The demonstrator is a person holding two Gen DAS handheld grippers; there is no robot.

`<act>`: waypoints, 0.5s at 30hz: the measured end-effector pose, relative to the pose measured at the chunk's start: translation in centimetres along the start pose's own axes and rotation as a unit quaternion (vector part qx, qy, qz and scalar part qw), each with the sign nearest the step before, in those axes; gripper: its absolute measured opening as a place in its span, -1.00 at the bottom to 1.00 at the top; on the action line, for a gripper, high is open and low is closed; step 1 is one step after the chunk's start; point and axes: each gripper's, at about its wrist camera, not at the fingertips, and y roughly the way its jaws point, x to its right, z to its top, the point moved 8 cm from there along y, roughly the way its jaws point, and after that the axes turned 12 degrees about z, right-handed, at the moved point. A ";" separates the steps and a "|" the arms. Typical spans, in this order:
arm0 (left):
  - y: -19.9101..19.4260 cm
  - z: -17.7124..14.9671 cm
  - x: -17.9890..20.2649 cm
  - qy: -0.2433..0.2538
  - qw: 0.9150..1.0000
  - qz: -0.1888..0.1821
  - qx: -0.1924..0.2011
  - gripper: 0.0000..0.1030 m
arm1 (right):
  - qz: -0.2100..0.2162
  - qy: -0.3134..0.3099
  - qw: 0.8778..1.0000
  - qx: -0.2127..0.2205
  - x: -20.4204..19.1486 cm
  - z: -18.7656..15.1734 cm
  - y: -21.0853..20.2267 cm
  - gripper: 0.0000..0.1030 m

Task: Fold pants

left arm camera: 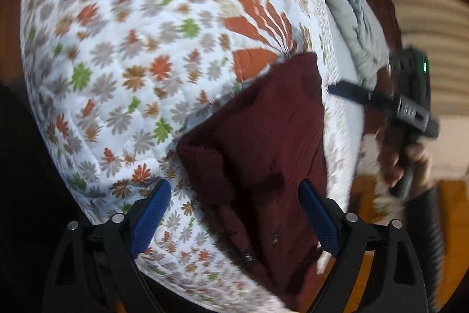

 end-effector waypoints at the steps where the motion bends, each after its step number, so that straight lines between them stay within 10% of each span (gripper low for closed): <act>1: 0.1 0.0 -0.1 -0.004 1.000 -0.001 -0.002 0.73 | 0.003 0.000 1.000 -0.001 -0.1 0.0 0.0 0.61; 15: 2.7 0.8 2.4 -0.025 0.999 -0.036 -0.016 0.73 | 0.030 -0.015 0.999 -0.026 -0.4 0.3 1.8 0.62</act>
